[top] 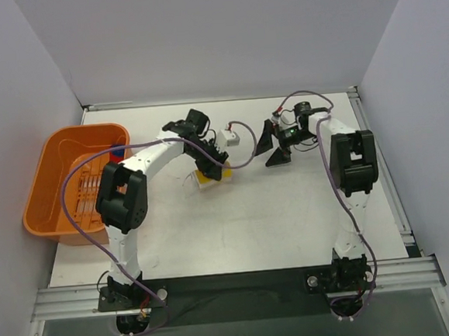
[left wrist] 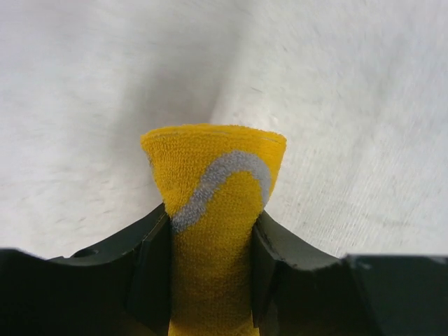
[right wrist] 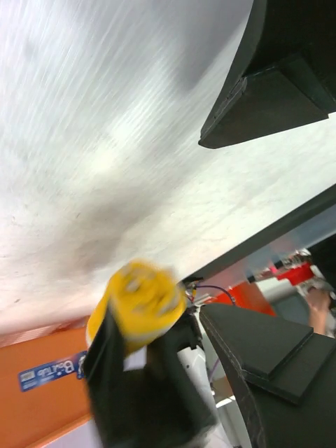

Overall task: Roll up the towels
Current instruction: Place the rolled towel into the container

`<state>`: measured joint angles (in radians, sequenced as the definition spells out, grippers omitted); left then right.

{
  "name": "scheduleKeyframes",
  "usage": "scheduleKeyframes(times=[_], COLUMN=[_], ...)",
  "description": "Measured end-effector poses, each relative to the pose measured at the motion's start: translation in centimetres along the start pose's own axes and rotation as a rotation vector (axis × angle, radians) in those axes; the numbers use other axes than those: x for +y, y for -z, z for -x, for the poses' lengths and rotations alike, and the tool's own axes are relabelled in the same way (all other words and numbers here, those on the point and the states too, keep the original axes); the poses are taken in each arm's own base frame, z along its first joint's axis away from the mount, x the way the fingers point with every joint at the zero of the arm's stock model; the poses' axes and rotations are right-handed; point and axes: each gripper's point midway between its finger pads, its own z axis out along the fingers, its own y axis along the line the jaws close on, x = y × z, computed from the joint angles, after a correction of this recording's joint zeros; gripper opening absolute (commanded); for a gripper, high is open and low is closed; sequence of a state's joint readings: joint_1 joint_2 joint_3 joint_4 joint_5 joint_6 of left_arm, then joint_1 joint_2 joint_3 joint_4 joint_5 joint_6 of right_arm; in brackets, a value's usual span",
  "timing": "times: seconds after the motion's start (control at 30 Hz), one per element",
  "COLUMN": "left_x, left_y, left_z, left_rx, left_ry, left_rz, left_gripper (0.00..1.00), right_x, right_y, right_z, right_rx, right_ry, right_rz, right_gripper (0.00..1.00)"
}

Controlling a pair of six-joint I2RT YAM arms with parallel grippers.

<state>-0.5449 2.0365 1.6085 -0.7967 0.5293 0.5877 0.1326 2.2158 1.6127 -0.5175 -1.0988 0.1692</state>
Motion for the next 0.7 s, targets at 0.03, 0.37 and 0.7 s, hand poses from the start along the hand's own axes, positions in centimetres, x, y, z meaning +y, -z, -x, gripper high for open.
scheduleKeyframes(times=[0.03, 0.37, 0.7], left_x=[0.8, 8.2, 13.2], left_y=[1.2, 18.9, 41.2], left_z=[0.9, 4.1, -8.8], left_rx=[-0.027, -0.344, -0.578], left_ry=[0.05, 0.381, 0.748], left_rz=[0.02, 0.327, 0.78], left_gripper=[0.0, 0.0, 0.0], right_x=[-0.2, 0.2, -1.5], right_y=[1.4, 4.4, 4.8], right_z=[0.3, -2.2, -3.8], right_rx=[-0.029, -0.013, 0.048], right_ry=[0.006, 0.105, 0.115], right_rz=[-0.014, -0.104, -0.202], right_gripper=[1.0, 1.0, 1.0])
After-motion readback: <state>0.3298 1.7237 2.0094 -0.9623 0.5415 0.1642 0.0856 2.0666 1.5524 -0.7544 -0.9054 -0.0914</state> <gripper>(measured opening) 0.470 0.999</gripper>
